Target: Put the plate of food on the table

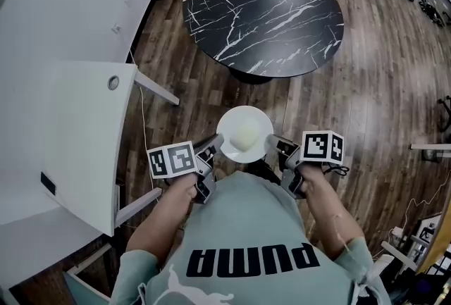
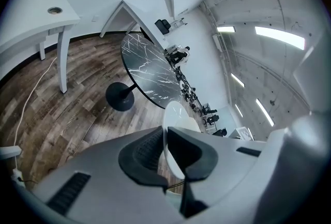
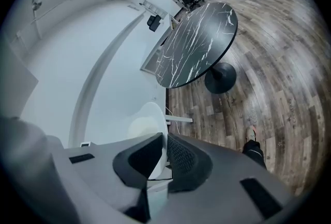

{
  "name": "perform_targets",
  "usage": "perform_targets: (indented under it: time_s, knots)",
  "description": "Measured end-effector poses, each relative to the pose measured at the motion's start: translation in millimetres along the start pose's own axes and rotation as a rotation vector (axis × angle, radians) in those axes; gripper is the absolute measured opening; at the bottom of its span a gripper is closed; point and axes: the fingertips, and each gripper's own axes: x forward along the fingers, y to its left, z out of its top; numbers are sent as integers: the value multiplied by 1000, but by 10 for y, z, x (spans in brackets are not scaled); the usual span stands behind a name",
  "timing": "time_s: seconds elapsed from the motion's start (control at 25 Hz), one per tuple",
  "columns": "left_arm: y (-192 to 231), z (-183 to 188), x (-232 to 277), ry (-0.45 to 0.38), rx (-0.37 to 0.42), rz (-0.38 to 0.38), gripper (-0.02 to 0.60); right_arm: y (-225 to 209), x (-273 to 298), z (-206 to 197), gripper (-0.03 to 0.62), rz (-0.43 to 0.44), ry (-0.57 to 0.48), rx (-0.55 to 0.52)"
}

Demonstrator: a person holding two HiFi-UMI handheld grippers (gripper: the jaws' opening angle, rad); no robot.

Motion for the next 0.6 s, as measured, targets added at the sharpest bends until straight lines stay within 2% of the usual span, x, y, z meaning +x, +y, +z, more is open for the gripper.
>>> perform_targets:
  time_s: [0.6]
  knots:
    - [-486,248,826,-47,2,36,32,-374,-344,901,35,52,1,-20]
